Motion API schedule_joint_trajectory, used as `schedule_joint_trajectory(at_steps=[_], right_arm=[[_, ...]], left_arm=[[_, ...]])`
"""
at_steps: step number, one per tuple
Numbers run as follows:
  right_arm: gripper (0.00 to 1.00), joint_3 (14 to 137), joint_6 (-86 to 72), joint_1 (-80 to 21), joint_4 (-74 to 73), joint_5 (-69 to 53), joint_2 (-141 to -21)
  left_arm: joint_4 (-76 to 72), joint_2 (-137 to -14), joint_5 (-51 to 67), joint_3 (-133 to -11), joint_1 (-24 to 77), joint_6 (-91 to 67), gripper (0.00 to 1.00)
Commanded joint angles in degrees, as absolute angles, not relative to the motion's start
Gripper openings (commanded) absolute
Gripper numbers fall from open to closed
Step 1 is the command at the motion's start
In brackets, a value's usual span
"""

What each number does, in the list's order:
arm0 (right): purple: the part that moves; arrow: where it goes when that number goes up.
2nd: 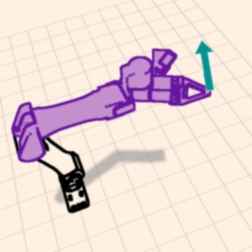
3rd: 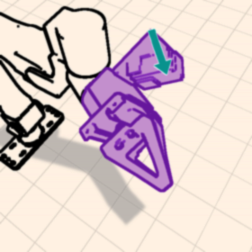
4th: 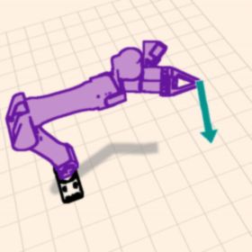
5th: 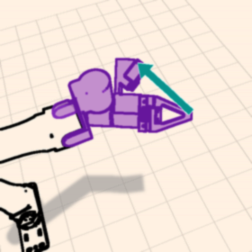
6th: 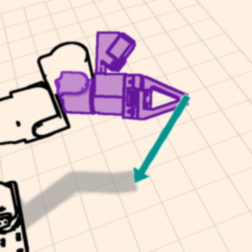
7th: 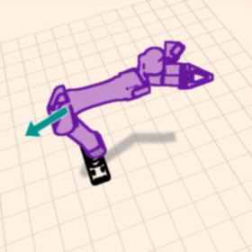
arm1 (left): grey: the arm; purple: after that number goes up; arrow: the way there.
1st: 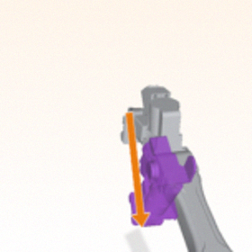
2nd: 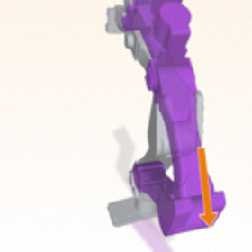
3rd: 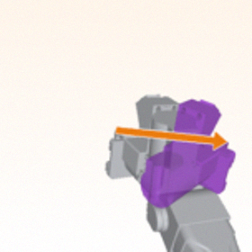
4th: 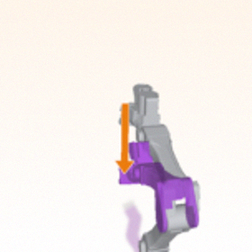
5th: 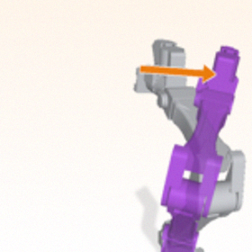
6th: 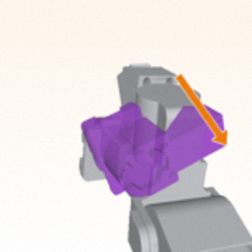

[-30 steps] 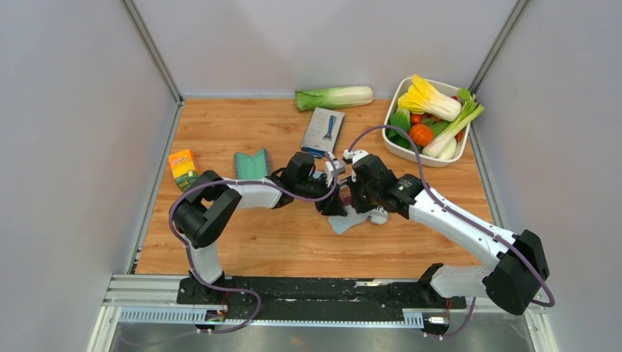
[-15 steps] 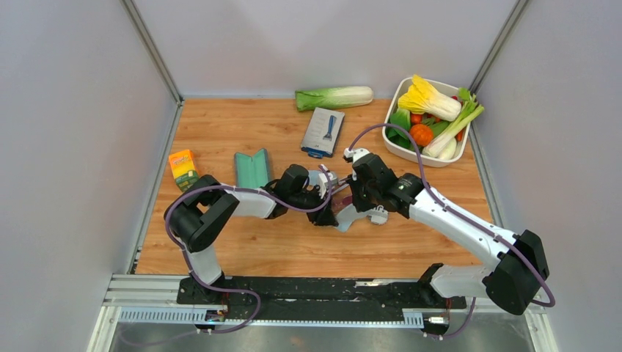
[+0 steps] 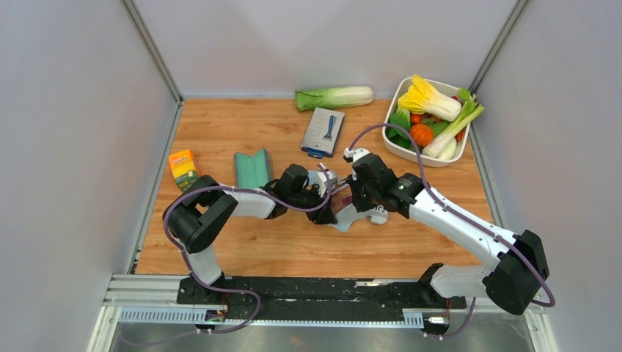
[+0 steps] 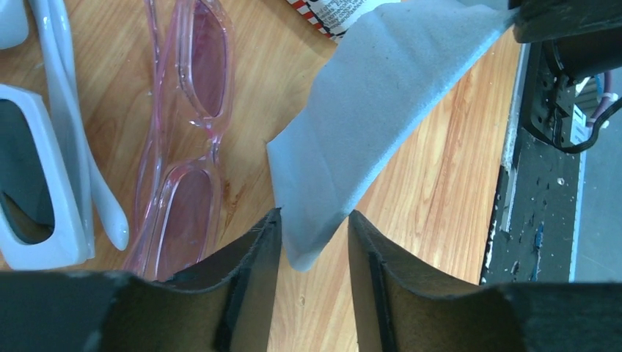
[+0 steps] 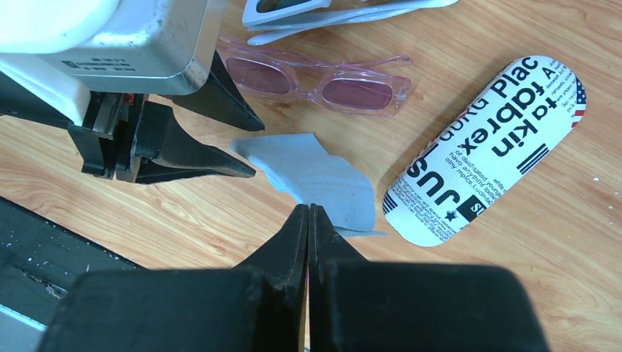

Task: Organize the sunglasses
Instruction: Adjust the glasses cleaning cloth, then adjust the sunglasses case at the center of the board.

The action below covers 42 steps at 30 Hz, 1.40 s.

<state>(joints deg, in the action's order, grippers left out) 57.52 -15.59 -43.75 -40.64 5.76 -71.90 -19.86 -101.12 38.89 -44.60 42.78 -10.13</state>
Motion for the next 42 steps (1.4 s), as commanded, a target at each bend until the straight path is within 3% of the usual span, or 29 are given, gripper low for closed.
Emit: schedule_joint_trajectory(at_steps=[1, 7, 16, 21, 31, 42], right_arm=[[0.00, 59.9, -15.5, -43.9, -40.2, 6.2, -71.5], [0.00, 59.6, -15.5, -43.9, -39.6, 5.9, -72.3], [0.00, 59.2, -15.5, -43.9, -39.1, 6.0, -73.2], [0.00, 59.1, -15.2, -43.9, -38.9, 5.7, -73.3], [0.00, 58.6, -15.2, -43.9, -38.1, 4.4, -73.5], [0.00, 58.2, -15.3, -43.9, -38.1, 3.8, -73.2]], left_arm=[[-21.0, -97.9, 36.9, -43.2, 43.2, -11.0, 0.52], [-12.2, -88.0, 25.6, -44.1, 42.8, -12.9, 0.70], [4.1, -72.5, 3.9, -42.7, 36.8, -21.4, 0.69], [18.9, -63.8, -20.1, -45.1, 31.4, -28.4, 0.70], [20.8, -67.2, -18.6, -46.6, 15.3, -30.2, 0.72], [14.0, -85.2, -6.2, -51.8, 5.3, -27.1, 0.68]])
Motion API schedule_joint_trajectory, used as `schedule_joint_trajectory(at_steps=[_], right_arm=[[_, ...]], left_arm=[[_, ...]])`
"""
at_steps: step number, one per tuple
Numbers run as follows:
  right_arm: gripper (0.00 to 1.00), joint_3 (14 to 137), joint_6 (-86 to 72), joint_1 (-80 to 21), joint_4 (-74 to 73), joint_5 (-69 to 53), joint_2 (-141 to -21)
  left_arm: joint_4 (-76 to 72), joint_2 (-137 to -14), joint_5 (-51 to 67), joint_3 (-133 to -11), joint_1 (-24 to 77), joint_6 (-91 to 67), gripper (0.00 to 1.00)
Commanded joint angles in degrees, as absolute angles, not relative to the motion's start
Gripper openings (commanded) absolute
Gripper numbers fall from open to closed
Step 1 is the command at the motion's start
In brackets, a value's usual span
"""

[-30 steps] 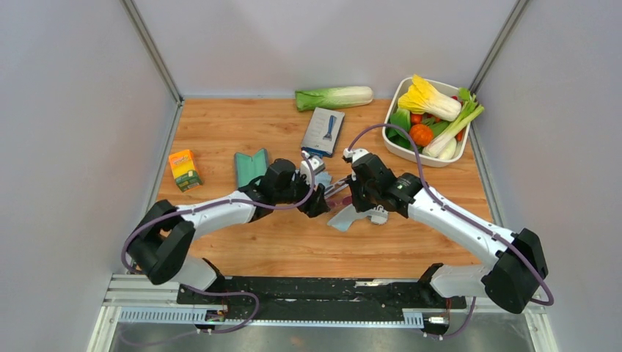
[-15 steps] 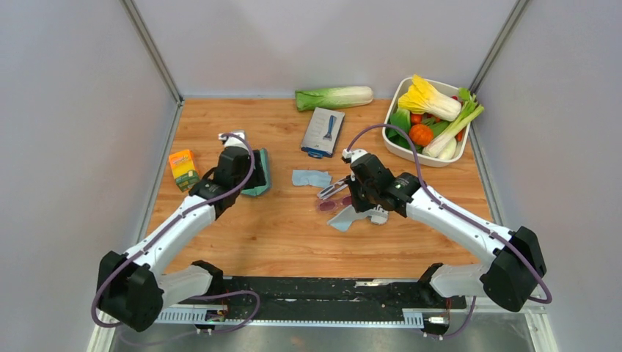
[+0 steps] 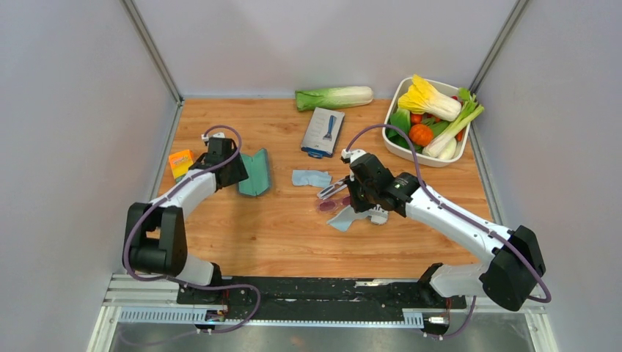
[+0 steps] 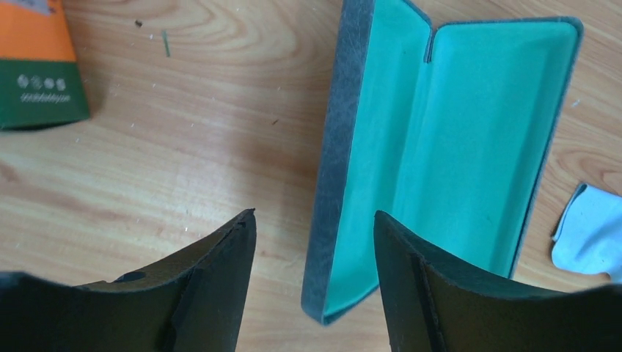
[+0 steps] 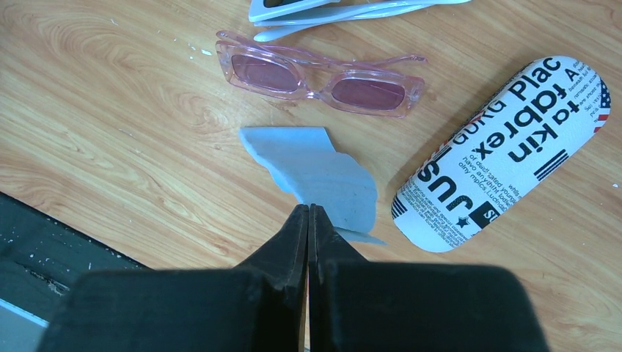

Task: Organize the sunglasses
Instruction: Adjust the sunglasses case at the center of the board.

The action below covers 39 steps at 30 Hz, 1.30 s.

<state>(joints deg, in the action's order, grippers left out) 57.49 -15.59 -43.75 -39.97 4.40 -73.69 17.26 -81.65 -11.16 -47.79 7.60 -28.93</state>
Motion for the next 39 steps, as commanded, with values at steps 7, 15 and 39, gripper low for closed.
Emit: schedule_joint_trajectory(at_steps=[7, 15, 39], right_arm=[[0.00, 58.0, -15.4, -43.9, -38.1, 3.9, -73.1], [0.00, 59.1, -14.5, -43.9, -38.4, 3.3, -74.5], [0.00, 59.7, -13.5, -43.9, -37.4, 1.0, -75.6]], left_arm=[[16.5, -93.7, 3.2, -57.7, 3.0, -21.2, 0.27], [18.4, -93.7, 10.7, -58.9, 6.7, -14.7, 0.11], [24.1, -81.2, -29.1, -48.9, 40.9, -4.7, 0.09]])
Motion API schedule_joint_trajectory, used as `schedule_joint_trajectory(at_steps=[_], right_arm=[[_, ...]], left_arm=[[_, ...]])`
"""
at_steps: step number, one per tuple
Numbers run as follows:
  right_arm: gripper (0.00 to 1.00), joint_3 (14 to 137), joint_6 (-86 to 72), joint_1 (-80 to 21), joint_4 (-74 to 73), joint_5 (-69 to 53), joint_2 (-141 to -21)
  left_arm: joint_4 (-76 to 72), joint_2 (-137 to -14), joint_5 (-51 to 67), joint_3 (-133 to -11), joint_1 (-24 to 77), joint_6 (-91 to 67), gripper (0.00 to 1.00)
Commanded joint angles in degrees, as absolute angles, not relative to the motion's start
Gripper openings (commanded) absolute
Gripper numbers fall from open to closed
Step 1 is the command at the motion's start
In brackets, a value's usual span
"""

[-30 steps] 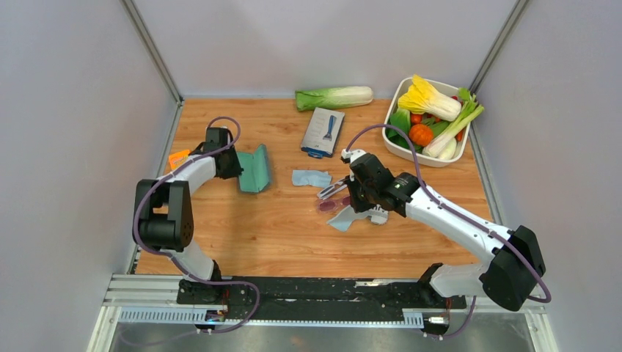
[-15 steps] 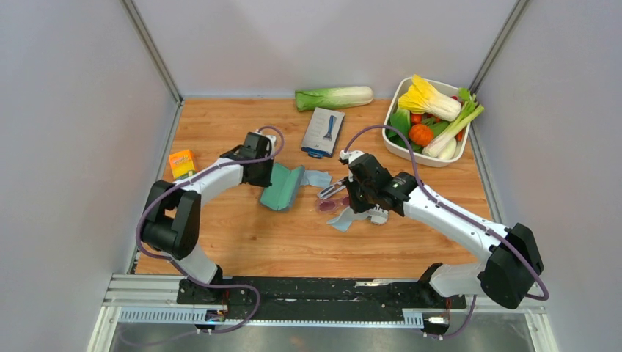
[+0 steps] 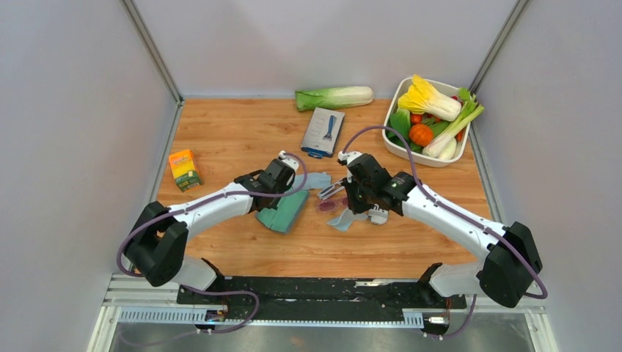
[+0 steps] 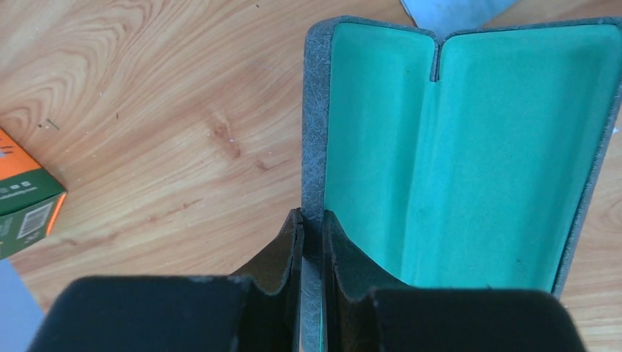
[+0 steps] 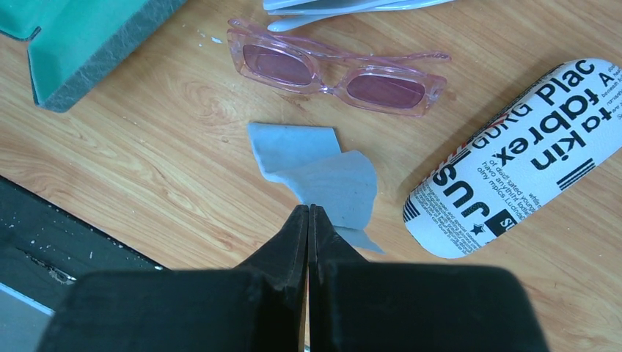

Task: Organize the sunglasses
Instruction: Adjust the sunglasses case at the center of the board.

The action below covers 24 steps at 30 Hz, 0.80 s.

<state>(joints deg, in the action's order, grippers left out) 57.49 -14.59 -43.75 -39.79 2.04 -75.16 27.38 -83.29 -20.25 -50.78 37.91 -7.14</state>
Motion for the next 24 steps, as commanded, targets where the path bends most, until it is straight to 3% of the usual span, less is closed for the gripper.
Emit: schedule_joint_trajectory(at_steps=[1, 7, 9, 10, 11, 15, 24], right_arm=[[0.00, 59.8, -13.5, -43.9, -37.4, 1.0, -75.8], [0.00, 61.3, -13.5, -43.9, -38.1, -1.4, -76.1], [0.00, 61.7, -13.5, -43.9, -38.5, -1.7, -76.4], [0.00, 62.0, -13.6, -43.9, -38.6, -1.8, -76.5], [0.00, 62.1, -13.8, -43.9, -38.5, -2.2, -76.5], [0.00, 63.8, -13.9, -43.9, -38.8, -3.4, -77.2], [0.00, 72.3, -13.9, -47.7, -41.1, -3.7, -81.9]], left_arm=[[23.5, -81.9, -28.9, -48.5, 41.3, -4.6, 0.09], [17.8, -80.4, -29.2, -44.4, 43.9, -3.7, 0.14], [16.6, -78.3, -29.4, -43.6, 43.9, -4.0, 0.22], [16.4, -77.7, -29.4, -43.5, 43.9, -4.0, 0.38], [15.8, -76.0, -29.3, -43.5, 43.9, -4.0, 0.46], [15.2, -71.4, -27.4, -44.5, 43.8, -4.0, 0.68], [21.7, -62.8, -23.1, -48.5, 40.2, -12.6, 0.70]])
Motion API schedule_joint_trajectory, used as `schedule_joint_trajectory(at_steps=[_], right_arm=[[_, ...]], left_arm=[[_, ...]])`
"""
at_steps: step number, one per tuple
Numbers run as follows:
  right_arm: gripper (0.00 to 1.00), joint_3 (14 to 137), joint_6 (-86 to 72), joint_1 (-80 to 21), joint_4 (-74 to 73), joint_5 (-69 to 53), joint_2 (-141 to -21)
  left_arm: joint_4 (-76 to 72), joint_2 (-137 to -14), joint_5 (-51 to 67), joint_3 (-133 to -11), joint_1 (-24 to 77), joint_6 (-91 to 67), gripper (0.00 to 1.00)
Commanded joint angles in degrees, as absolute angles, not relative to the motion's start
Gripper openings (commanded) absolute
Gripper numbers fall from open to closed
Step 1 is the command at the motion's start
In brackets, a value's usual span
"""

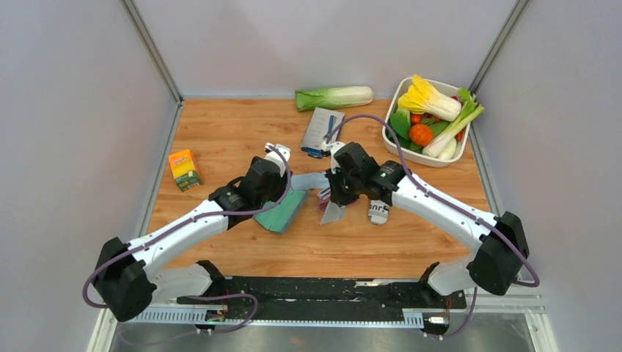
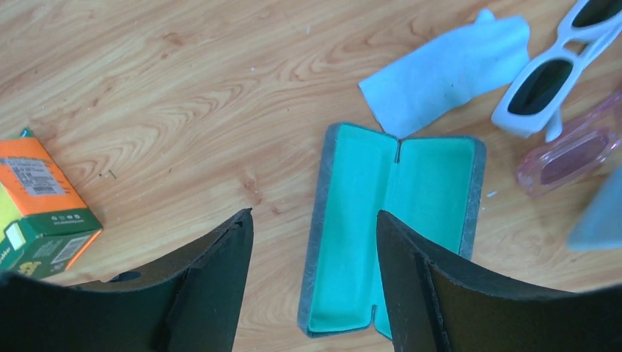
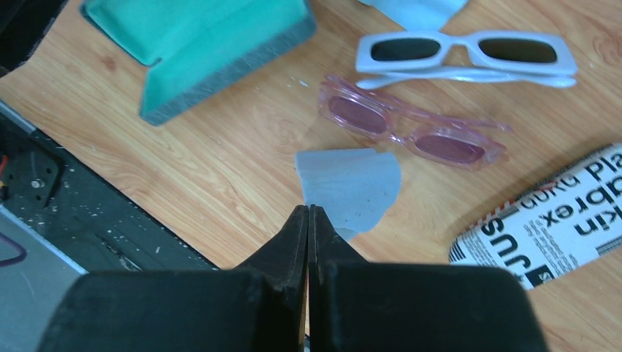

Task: Organize the sunglasses
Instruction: Adjust the sunglasses case at the center of the board, then place the glasses cleaning cloth in the sunglasses case.

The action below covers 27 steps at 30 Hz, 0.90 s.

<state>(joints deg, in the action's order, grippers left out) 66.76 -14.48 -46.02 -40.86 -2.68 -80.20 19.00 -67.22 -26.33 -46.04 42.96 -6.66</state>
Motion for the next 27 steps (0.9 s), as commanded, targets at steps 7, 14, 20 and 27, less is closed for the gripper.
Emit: schedule_joint_trajectory(at_steps=[7, 14, 20, 27], right_arm=[[0.00, 81.6, -13.3, -52.1, -43.8, -5.5, -87.3], [0.00, 90.5, -12.6, -56.6, -45.4, -8.5, -92.7], [0.00, 96.6, -12.4, -58.2, -46.1, -10.8, -97.6], [0.00, 101.7, -12.9, -59.2, -45.6, -12.3, -103.4]], left_arm=[[22.3, -53.5, -17.7, -43.6, 30.9, -20.5, 0.71], [22.6, -48.1, -14.9, -40.4, 26.1, -21.6, 0.72], [18.4, -49.0, -12.0, -36.3, 23.1, -23.2, 0.72], [12.4, -48.1, -8.3, -32.3, 19.3, -25.0, 0.71]])
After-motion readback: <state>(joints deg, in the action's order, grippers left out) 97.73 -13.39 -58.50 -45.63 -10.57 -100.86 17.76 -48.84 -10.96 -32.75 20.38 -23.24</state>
